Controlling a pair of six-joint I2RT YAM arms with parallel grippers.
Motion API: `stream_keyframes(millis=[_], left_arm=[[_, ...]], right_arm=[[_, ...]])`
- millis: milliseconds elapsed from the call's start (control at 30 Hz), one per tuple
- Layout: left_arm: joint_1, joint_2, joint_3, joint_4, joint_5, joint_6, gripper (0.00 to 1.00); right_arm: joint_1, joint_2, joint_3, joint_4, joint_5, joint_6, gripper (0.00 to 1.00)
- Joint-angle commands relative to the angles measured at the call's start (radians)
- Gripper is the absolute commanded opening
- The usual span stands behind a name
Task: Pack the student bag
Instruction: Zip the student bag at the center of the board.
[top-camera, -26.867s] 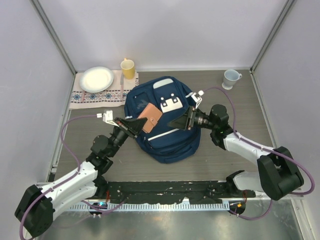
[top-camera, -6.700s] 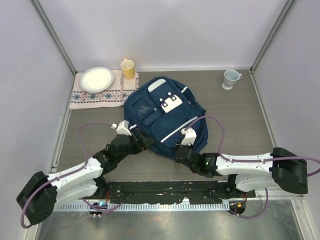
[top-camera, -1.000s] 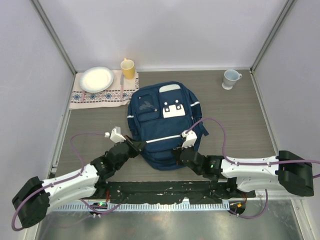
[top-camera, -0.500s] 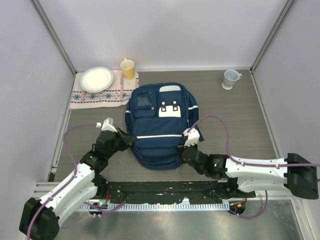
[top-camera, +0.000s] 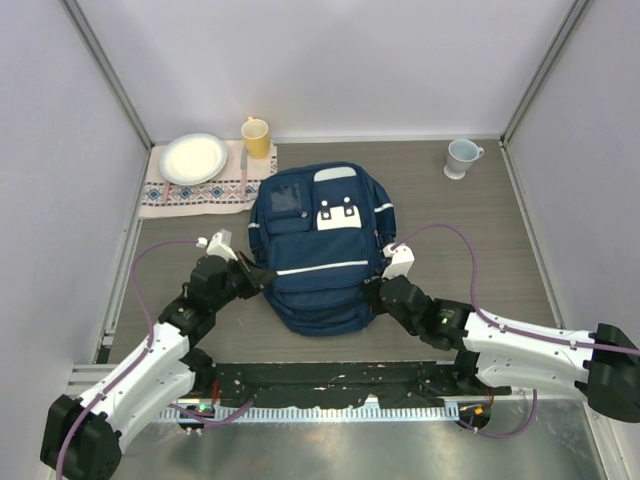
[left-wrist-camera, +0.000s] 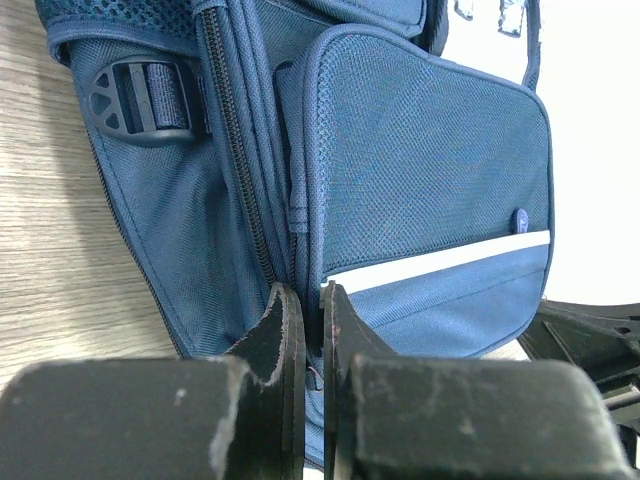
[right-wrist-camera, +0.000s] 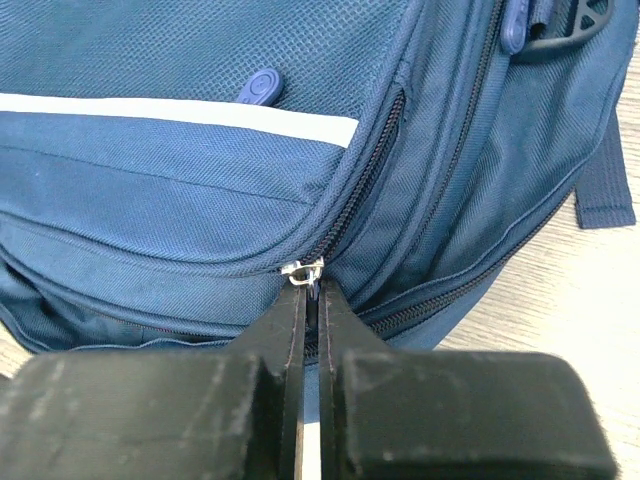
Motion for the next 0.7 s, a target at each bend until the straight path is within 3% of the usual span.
stream_keyframes(millis=[0,100,133,167,233,400,567,667], left_arm=[[0.058,-0.02,0.02,-0.026,-0.13,0.055,0.01],[0.056,-0.046,0.012,-0.007,-0.094,0.002,0.39],[0.055,-0.054,0.012,-0.012,-0.082,-0.015,0.63],[0.056,-0.064,0.008,-0.009,-0.054,-0.031,0.7],[0.056,-0.104,0.002,-0.038,-0.034,-0.081,0.79],[0.055,-0.209,0.012,-0.099,-0.045,-0.104,0.9],[-0.012,-0.083,0.126,-0.066,0.068,0.133,0.92],[-0.147,-0.001,0.182,-0.06,-0.03,0.315,0.94]], right_arm=[[-0.052,-0.055,-0.014,-0.008,0.078,-0.105,0.01],[-0.053,-0.04,-0.032,0.042,-0.014,-0.092,0.01],[-0.052,-0.029,-0.037,0.051,-0.027,-0.077,0.01],[-0.052,-0.023,-0.048,0.059,-0.044,-0.069,0.01],[-0.05,-0.006,-0.054,0.076,-0.051,-0.051,0.01],[-0.05,0.0,-0.074,0.096,-0.056,-0.039,0.01],[-0.05,-0.009,-0.078,0.126,-0.053,-0.043,0.01],[-0.05,-0.005,-0.075,0.128,-0.056,-0.045,0.01]])
